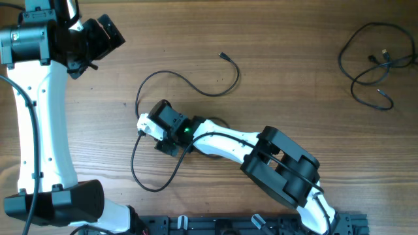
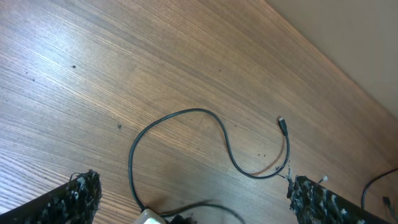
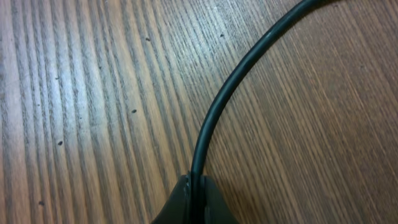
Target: Untangle cables
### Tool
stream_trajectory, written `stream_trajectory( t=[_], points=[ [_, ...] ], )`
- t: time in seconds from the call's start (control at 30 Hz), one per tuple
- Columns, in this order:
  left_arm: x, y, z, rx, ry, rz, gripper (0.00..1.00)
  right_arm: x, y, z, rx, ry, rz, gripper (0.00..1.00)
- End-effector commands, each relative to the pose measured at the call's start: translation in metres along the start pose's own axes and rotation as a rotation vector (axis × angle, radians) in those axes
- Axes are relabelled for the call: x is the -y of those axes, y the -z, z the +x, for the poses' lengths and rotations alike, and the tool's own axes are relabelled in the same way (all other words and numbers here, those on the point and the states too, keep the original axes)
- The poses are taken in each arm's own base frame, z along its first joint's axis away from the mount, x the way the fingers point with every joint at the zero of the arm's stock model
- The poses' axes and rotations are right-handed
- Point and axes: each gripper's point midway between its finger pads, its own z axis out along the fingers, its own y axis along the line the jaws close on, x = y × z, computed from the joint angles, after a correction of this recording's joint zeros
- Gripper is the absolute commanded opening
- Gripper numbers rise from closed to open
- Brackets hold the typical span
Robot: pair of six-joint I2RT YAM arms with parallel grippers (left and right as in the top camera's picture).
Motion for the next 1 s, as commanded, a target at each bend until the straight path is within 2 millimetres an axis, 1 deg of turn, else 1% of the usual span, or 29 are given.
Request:
stream_trajectory(
  t=[0.0,0.07,0.1,0.13,0.2,0.27,0.33,0.37,0.4,0.5,0.53,0.57,0.6,0.63,0.67,0.7,0.73,0.77,0.8,0.83,0.87,0.93,0.97],
  points=[
    [-0.001,0.013,-0.001,0.028,-0.024,0.001,1.00,0.020,-0.002,0.007,-0.030,-0.071,0.100,0.04],
    [-0.001,0.013,-0.001,0.026,-0.024,0.000,1.00,0.041,0.032,-0.014,0.033,-0.156,0.162,0.04],
    [-0.001,0.013,-0.001,0.026,-0.024,0.000,1.00,0.058,0.059,-0.025,0.081,-0.229,0.189,0.04],
    [-0.001,0.013,-0.001,0.027,-0.024,0.000,1.00,0.073,0.084,-0.032,0.119,-0.291,0.212,0.04],
    [-0.001,0.013,-0.001,0.027,-0.023,0.000,1.00,0.099,0.126,-0.039,0.178,-0.367,0.251,0.04],
    [-0.001,0.013,-0.001,0.027,-0.023,0.001,1.00,0.134,0.188,-0.039,0.258,-0.448,0.318,0.04],
    [-0.001,0.013,-0.001,0.026,-0.023,0.001,1.00,0.159,0.236,-0.033,0.322,-0.513,0.359,0.04],
    [0.000,0.013,-0.001,0.026,-0.024,0.001,1.00,0.172,0.261,-0.026,0.353,-0.544,0.378,0.04],
    [0.000,0.013,-0.001,0.026,-0.024,0.001,1.00,0.180,0.280,-0.020,0.378,-0.575,0.391,0.04],
    [0.000,0.013,-0.001,0.026,-0.024,0.002,1.00,0.216,0.351,0.011,0.465,-0.684,0.500,0.04],
    [0.000,0.013,0.000,0.025,-0.025,0.003,1.00,0.227,0.372,0.022,0.490,-0.708,0.546,0.04],
    [0.002,0.012,0.001,0.023,-0.031,0.006,1.00,0.242,0.402,0.039,0.527,-0.745,0.618,0.04],
    [0.005,0.012,0.002,0.021,-0.036,0.008,1.00,0.252,0.421,0.052,0.554,-0.783,0.665,0.04],
    [0.008,0.012,0.004,0.018,-0.046,0.013,1.00,0.266,0.450,0.074,0.591,-0.842,0.734,0.04],
    [0.013,0.011,0.007,0.014,-0.058,0.017,1.00,0.277,0.473,0.094,0.620,-0.885,0.789,0.04],
    [0.017,0.011,0.010,0.010,-0.068,0.023,1.00,0.284,0.489,0.110,0.637,-0.913,0.830,0.04],
    [0.021,0.011,0.012,0.006,-0.080,0.029,1.00,0.293,0.509,0.131,0.663,-0.955,0.873,0.04],
    [0.028,0.010,0.016,0.001,-0.097,0.038,1.00,0.299,0.525,0.151,0.683,-0.999,0.912,0.04],
    [0.035,0.009,0.020,-0.003,-0.116,0.048,1.00,0.304,0.545,0.176,0.714,-1.053,0.950,0.04],
    [0.041,0.009,0.024,-0.007,-0.131,0.057,1.00,0.306,0.559,0.192,0.735,-1.082,0.973,0.04],
    [0.050,0.009,0.029,-0.012,-0.154,0.070,1.00,0.307,0.577,0.214,0.769,-1.123,1.000,0.04],
    [0.065,0.009,0.038,-0.016,-0.192,0.095,1.00,0.307,0.604,0.246,0.829,-1.190,1.046,0.04],
    [0.074,0.009,0.042,-0.017,-0.213,0.110,1.00,0.306,0.615,0.260,0.852,-1.218,1.067,0.04]
  ],
)
